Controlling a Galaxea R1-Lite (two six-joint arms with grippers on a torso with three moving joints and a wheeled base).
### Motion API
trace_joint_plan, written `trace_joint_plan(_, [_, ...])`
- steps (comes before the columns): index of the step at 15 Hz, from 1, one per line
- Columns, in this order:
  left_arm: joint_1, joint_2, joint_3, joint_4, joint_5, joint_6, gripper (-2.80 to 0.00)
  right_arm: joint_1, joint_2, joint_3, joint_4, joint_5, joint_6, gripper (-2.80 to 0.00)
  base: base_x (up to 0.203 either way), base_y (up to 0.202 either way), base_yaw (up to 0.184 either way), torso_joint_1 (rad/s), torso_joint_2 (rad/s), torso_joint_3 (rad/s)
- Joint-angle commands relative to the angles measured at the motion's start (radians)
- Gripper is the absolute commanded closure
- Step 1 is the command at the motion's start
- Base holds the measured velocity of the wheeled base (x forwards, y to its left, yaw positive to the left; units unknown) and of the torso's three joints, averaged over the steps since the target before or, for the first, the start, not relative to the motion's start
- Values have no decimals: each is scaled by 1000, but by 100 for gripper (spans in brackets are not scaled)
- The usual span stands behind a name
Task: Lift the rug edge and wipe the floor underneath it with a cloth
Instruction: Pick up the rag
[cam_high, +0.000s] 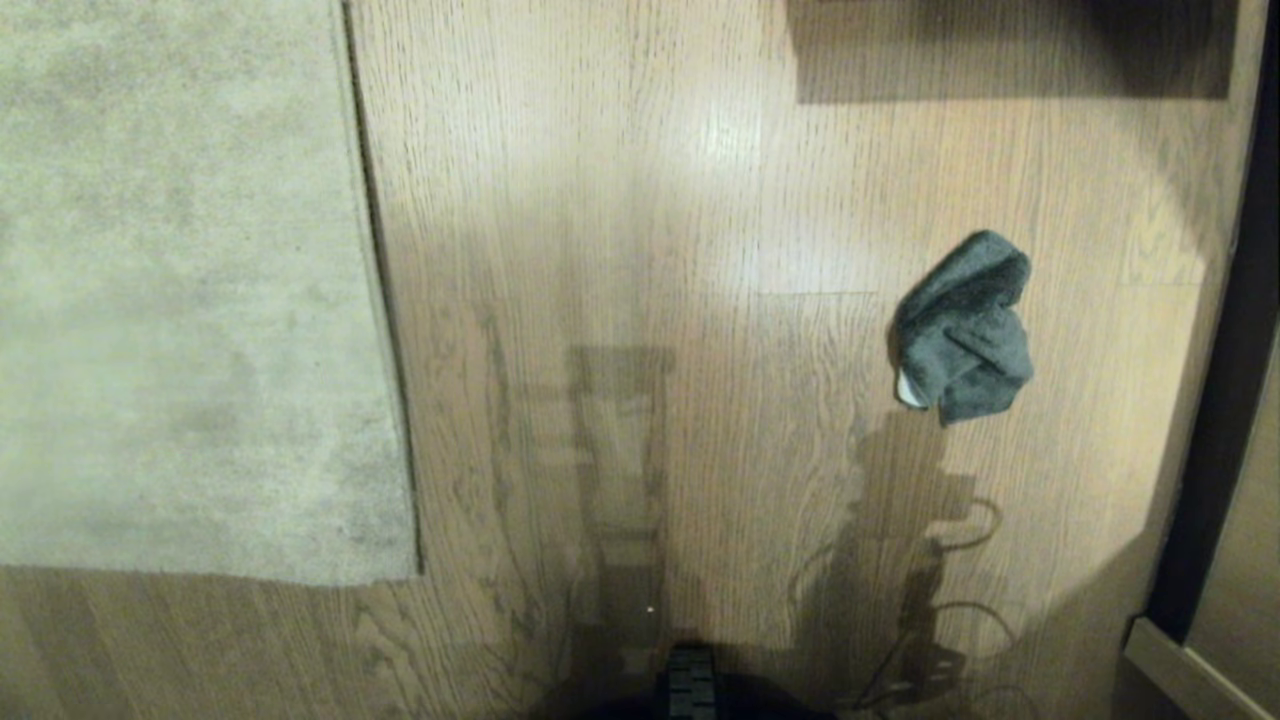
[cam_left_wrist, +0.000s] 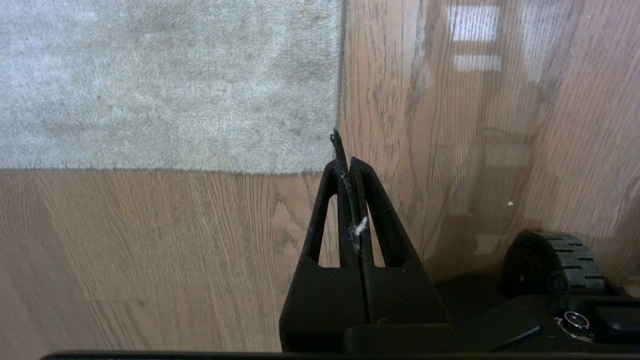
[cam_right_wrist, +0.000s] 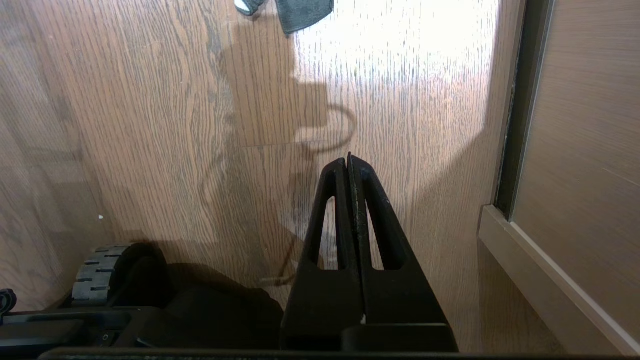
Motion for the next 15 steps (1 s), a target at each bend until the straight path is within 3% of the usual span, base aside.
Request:
trace_joint_plan(1, [0,0,0,0,0,0,0,0,0,0,0,0,0,0,0,0,0,0,0,0])
trace_joint_plan(15, [0,0,0,0,0,0,0,0,0,0,0,0,0,0,0,0,0,0,0,0])
